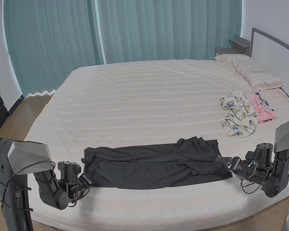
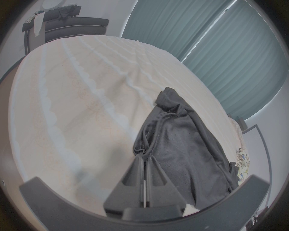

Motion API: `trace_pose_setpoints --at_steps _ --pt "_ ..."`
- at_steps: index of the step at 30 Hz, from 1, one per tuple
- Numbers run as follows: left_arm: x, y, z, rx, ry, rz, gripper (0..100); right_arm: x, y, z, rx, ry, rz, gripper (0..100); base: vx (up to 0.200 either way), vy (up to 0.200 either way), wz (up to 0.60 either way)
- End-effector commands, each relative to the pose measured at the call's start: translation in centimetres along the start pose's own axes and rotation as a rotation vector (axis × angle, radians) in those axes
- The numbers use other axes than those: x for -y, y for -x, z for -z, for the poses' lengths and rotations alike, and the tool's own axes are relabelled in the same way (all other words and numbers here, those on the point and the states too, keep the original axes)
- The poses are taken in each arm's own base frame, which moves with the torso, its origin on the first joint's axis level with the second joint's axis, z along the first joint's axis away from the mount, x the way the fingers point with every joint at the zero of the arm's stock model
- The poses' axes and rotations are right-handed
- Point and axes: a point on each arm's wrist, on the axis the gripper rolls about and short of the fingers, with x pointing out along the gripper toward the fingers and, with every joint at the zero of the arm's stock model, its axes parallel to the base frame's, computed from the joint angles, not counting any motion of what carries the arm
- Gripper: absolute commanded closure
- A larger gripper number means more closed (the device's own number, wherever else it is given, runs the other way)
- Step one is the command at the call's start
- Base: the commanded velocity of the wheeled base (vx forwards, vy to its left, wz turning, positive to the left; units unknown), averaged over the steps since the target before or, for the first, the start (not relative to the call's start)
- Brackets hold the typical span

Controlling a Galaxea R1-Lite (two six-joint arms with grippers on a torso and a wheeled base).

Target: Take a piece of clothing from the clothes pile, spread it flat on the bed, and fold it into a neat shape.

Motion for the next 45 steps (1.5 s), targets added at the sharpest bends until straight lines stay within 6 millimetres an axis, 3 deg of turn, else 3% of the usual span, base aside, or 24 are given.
trace_pose_setpoints --at_steps 1,7,18,24,35,45 --pt "-0.4 0.6 0.1 -0.014 -0.011 -0.03 100 -0.6 0.9 0.4 -0.007 0.006 0.004 0 0.0 0.0 0.0" --pt "-1.5 2.0 -0.3 -0.023 -0.052 -0.067 100 0.7 1.3 2.1 -0.013 -0.012 0.142 0 0.0 0.0 0.0" --pt "-2.7 2.7 0.3 -0.055 -0.089 -0.107 100 2.3 0.8 3.7 -0.003 -0.12 0.274 0 0.0 0.0 0.0" --pt "-2.8 2.6 0.2 -0.053 -0.087 -0.108 100 2.2 0.7 3.8 0.004 -0.155 0.276 0 0.0 0.0 0.0" --pt "-2.8 2.5 -0.1 -0.048 -0.077 -0.104 100 1.0 -3.0 5.3 0.047 -0.128 0.25 0 0.0 0.0 0.0" --pt "-2.8 2.4 -0.1 -0.046 -0.073 -0.1 100 -0.1 -6.1 4.4 0.054 -0.121 0.229 0 0.0 0.0 0.0"
